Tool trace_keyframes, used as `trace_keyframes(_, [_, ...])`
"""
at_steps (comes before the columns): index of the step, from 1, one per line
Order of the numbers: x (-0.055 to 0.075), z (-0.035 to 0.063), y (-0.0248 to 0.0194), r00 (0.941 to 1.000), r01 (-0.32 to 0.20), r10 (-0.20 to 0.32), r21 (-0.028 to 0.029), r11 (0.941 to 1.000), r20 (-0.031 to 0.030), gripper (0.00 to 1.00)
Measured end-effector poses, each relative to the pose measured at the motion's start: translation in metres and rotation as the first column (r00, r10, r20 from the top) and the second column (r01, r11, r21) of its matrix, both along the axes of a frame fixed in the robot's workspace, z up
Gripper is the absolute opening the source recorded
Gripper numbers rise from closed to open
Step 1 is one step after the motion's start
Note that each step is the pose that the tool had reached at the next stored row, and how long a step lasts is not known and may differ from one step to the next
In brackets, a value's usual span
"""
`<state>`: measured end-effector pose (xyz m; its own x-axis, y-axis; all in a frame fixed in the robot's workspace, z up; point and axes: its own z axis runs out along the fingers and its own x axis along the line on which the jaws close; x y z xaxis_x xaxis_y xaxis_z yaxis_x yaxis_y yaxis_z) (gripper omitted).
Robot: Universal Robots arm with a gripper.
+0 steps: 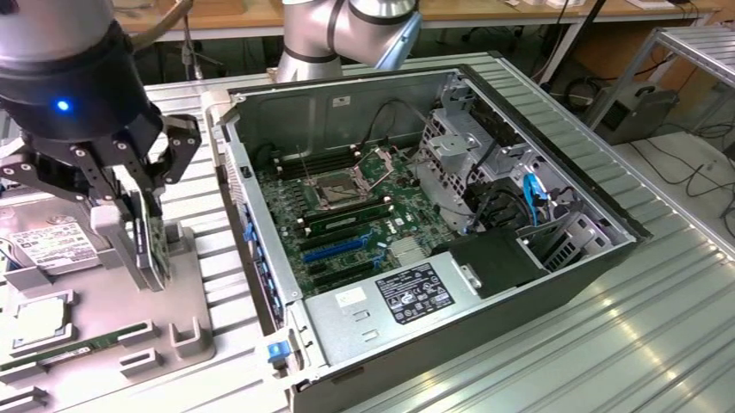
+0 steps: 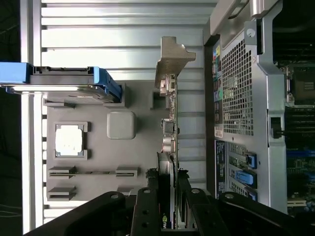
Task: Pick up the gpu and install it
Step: 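Pick up the gpu and move the gpu toward the slot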
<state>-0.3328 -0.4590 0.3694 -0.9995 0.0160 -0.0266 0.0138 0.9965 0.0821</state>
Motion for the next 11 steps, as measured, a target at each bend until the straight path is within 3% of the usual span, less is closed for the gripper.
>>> trace_keyframes(7, [0.009,0.0399,-0.0111,1.0,-0.003,0.003,0.0054,1.0,-0.0001,0.26])
trace_keyframes(11, [0.029,0.0581,-0.0154,1.0,-0.003,0.003,0.0155,0.9999,-0.0008,0.26])
